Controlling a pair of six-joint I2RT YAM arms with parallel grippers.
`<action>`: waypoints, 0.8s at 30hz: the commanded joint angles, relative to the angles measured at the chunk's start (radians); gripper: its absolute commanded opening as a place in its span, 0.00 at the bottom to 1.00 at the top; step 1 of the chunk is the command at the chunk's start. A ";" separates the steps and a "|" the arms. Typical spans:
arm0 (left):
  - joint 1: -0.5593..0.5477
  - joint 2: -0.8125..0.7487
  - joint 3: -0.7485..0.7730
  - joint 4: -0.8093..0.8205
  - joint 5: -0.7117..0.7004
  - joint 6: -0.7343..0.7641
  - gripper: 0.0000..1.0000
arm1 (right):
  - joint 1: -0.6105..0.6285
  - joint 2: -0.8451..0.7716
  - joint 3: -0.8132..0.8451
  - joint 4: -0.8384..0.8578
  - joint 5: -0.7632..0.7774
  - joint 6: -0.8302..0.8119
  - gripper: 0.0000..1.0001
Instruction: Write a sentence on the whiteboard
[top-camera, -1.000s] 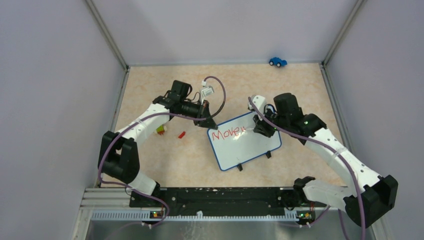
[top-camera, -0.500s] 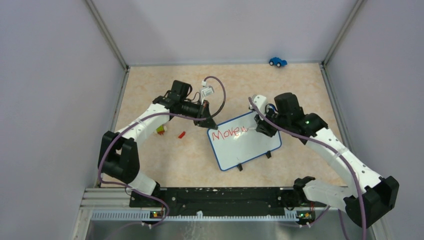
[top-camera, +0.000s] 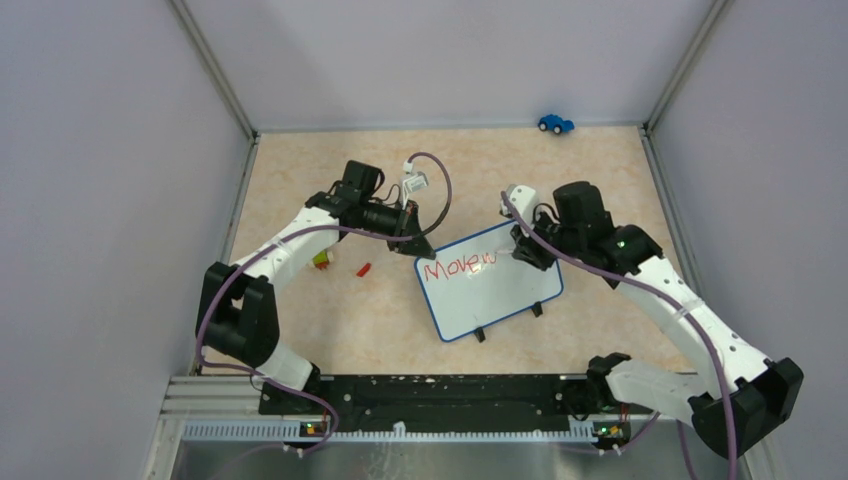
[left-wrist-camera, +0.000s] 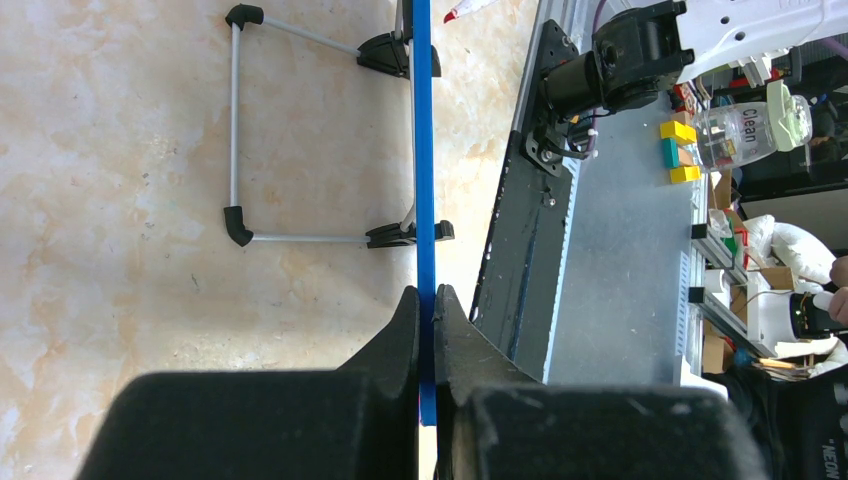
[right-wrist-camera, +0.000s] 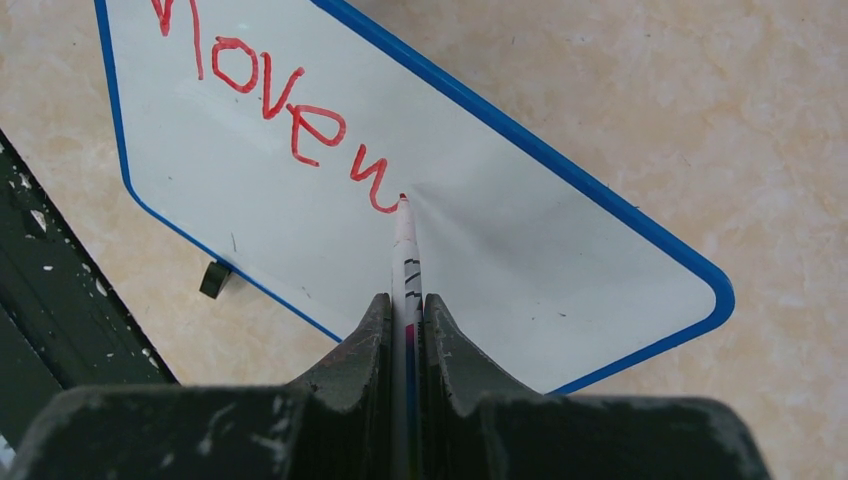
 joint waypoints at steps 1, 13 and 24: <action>-0.009 0.006 -0.003 -0.016 0.013 0.029 0.00 | -0.001 -0.035 0.001 0.009 0.034 -0.011 0.00; -0.009 -0.001 -0.007 -0.017 0.011 0.030 0.00 | -0.001 0.020 0.003 0.072 0.050 0.007 0.00; -0.009 0.001 -0.006 -0.016 0.013 0.031 0.00 | -0.032 -0.010 0.010 0.038 0.099 -0.002 0.00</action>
